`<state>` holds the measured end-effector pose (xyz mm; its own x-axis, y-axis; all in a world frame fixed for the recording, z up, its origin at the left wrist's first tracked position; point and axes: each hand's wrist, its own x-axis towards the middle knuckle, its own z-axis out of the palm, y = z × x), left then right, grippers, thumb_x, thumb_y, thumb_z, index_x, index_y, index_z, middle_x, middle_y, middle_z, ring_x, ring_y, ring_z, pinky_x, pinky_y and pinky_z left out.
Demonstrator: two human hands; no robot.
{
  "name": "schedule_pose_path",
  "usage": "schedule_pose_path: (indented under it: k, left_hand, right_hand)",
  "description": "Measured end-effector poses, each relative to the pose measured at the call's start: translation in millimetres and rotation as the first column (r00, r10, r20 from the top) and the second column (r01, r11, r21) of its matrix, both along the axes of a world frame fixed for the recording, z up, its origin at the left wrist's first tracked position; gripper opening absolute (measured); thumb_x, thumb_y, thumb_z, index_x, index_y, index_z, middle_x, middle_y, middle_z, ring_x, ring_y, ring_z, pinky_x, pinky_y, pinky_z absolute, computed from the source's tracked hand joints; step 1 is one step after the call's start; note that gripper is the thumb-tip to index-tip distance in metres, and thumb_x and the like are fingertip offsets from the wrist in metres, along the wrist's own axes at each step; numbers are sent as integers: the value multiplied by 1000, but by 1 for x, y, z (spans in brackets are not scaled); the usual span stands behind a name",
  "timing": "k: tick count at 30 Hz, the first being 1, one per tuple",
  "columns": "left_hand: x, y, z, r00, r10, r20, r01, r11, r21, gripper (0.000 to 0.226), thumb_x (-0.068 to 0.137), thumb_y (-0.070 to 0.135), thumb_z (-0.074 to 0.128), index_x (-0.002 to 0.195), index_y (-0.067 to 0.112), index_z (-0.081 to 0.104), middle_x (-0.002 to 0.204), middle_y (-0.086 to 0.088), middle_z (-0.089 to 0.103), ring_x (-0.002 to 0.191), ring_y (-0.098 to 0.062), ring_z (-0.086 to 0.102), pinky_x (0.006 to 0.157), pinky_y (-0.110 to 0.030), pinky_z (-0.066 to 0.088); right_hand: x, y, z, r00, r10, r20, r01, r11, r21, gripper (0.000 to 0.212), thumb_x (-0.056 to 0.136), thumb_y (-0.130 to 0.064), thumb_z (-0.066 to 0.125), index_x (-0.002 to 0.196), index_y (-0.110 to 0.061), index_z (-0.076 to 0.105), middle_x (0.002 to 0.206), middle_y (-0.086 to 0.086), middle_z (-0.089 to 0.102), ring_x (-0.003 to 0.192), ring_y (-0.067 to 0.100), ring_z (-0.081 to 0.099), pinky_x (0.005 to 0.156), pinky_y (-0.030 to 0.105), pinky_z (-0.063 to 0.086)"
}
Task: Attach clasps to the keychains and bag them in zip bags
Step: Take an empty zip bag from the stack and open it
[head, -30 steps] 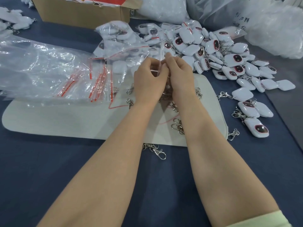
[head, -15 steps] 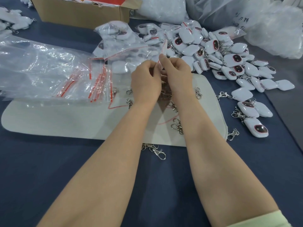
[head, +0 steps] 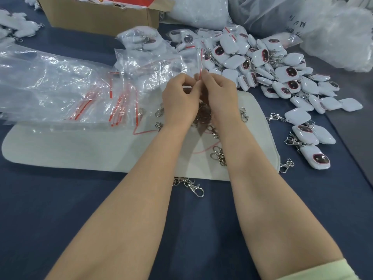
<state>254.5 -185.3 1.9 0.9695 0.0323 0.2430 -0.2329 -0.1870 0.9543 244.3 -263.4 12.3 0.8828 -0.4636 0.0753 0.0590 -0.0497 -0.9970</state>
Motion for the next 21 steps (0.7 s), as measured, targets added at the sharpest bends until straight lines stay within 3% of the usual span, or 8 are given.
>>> schedule_pose_path:
  k: [2,4,6,8,12,17,19,21]
  left_hand:
    - [0,0,1,1000,-12,-17,12,1000,-13,29,91,18,61,64,26,52,66,13,59,59,7,55,62,-10,42]
    - [0,0,1,999,-10,-30,9,1000,-18,28,92,19,58,65,25,52,67,12,59,61,3,56,60,-12,42]
    - [1,0,1,999,4,-47,-4,1000,-12,26,92,20,58,66,23,51,68,9,59,62,0,56,58,-11,41]
    - [0,-1,0,998,31,-52,-29,999,24,21,90,20,59,70,20,53,73,6,62,67,-6,60,62,-14,45]
    - [0,-2,0,998,54,-32,-51,994,92,9,87,18,62,80,13,60,87,-5,67,76,-13,65,71,-22,49]
    - [-1,-2,1,996,84,-32,-81,993,86,9,90,17,56,83,12,54,92,-7,65,82,-18,62,76,-28,48]
    - [-2,-3,0,995,97,-14,-95,989,110,6,89,14,54,84,11,52,92,-7,62,84,-20,60,73,-23,43]
    - [-2,-3,0,994,107,8,-107,987,123,5,88,12,53,84,11,52,93,-8,61,83,-20,57,70,-20,38]
  right_hand:
    - [1,0,0,1000,-23,-9,23,1000,-5,33,96,-17,56,90,14,65,79,21,59,76,25,54,78,50,51]
    - [1,0,-1,1000,-13,-21,12,999,-42,36,95,-21,57,88,13,65,75,19,58,71,23,53,70,40,47]
    - [1,0,-1,999,3,-45,-7,996,-93,29,93,-22,61,74,-2,69,68,11,61,66,19,55,66,33,47]
    - [1,0,-1,999,3,-52,-10,990,-141,20,91,-17,62,72,-13,69,69,6,65,67,16,58,69,35,52]
    - [3,0,-2,999,-23,-50,10,971,-238,19,92,-13,58,79,-11,72,76,5,68,75,16,59,82,39,51]
    - [3,0,-3,998,-42,-48,27,957,-289,27,90,-12,55,71,4,64,62,11,54,66,15,43,66,32,40]
    - [3,0,-4,997,-53,-54,32,945,-325,26,90,-11,54,78,10,63,73,26,60,69,16,43,67,35,44]
    - [3,0,-5,996,-62,-64,36,938,-345,23,91,-11,54,76,3,64,76,21,64,72,16,49,72,35,47]
